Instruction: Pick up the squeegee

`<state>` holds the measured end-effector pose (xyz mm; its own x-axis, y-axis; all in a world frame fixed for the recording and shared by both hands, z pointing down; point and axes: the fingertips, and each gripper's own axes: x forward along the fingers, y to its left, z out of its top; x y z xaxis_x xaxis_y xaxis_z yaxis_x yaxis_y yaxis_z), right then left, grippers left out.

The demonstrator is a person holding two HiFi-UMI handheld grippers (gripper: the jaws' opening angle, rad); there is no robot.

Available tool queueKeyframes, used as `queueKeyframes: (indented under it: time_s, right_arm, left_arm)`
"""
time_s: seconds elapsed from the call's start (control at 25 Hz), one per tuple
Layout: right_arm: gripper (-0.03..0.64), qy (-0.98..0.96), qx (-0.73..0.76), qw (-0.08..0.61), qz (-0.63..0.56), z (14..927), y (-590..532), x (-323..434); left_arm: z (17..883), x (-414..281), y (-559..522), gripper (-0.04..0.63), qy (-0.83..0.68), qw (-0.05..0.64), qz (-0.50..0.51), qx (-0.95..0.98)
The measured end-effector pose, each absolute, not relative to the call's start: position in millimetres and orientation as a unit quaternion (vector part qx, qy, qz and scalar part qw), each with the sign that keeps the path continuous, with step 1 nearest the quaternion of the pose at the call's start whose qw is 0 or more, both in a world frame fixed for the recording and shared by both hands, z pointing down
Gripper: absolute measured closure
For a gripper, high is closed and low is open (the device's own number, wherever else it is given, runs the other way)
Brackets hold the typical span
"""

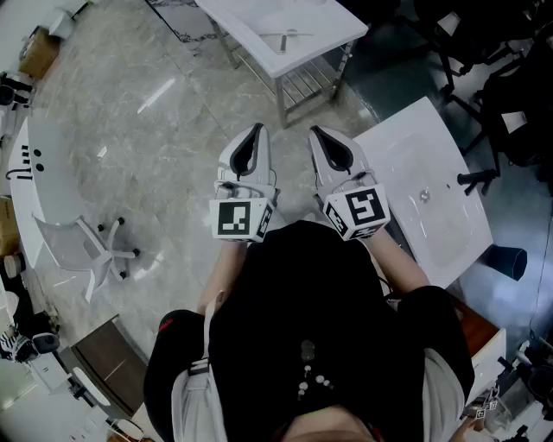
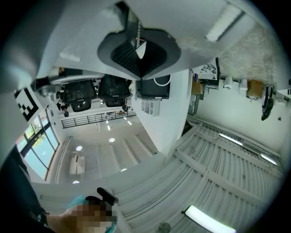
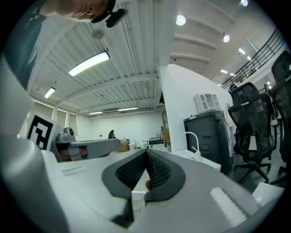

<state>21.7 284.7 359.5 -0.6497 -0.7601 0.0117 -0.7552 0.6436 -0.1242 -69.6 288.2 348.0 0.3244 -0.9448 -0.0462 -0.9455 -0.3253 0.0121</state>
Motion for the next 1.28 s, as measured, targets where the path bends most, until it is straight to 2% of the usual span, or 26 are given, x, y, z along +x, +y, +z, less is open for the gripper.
queueKeyframes:
  time_s: [1.28]
  right_arm:
    - [0.615, 0.902, -0.420, 0.016, -0.098, 387.1, 288.1, 48.6]
  left_arm:
    - [376.0, -48.6, 298.0, 0.594, 0.596, -0.016, 0.017, -0.802]
